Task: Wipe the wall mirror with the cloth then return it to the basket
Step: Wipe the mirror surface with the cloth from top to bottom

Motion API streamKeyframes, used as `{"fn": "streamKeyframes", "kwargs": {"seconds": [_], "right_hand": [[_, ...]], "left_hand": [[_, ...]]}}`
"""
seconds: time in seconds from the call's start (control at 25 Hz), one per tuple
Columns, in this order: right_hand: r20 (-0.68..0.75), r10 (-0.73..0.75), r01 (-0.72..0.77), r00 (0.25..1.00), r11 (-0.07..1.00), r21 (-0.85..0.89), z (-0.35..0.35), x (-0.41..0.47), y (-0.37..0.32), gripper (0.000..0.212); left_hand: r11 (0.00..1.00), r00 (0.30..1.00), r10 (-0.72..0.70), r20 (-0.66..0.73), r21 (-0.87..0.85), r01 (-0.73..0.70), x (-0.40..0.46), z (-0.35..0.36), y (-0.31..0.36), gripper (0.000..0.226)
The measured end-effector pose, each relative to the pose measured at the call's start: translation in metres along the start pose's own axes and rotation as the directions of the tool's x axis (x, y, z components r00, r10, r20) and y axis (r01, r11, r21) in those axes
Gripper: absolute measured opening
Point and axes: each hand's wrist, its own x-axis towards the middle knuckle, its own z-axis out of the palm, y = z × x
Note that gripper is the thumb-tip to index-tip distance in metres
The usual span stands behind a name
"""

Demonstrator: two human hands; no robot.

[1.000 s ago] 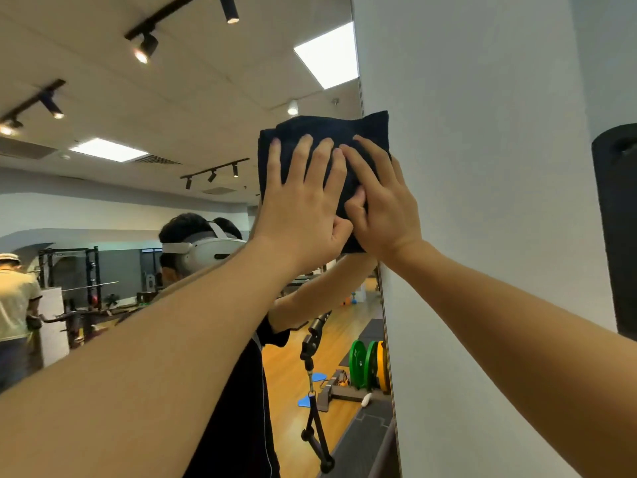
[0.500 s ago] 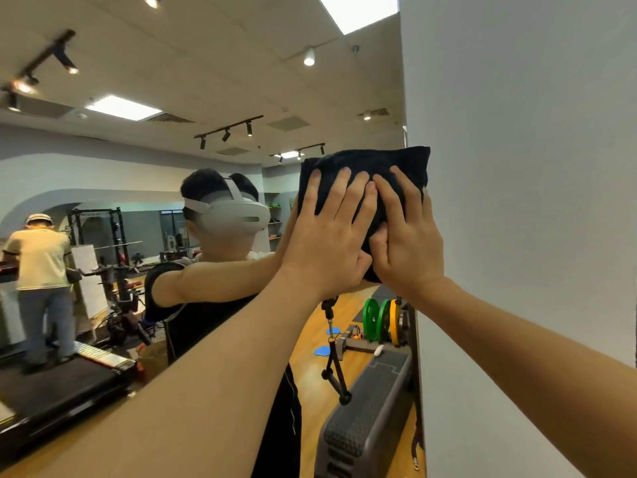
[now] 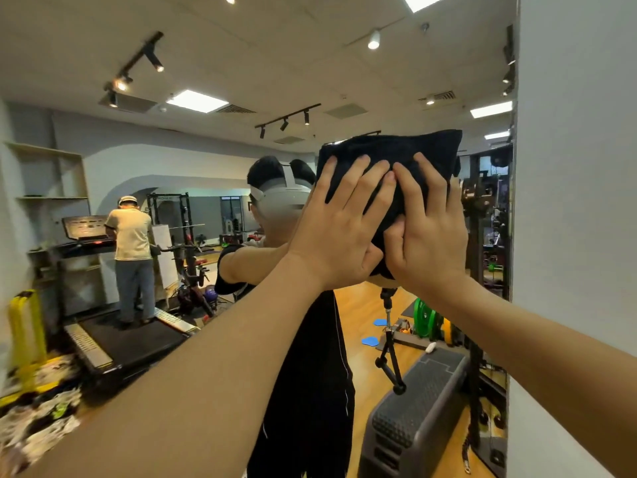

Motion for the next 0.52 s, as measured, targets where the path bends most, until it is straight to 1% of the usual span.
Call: {"fn": "streamKeyframes", "kwargs": {"seconds": [0.2,0.52], "right_hand": [[0.015,-0.038,0.038,0.999,0.999,0.039,0.019,0.011,-0.067,0.062],[0.077,-0.089,0.080,0.993,0.991,0.108,0.055,0.030,-0.209,0.066]], "left_hand": [[0.999,0.999,-0.034,-0.015,-0.015,0.034,-0.044,-0.017,-0.053,0.083],[0.992,0.992,-0.123,-0.008,0.028,0.124,-0.140,-0.053,-0.160,0.082]]}}
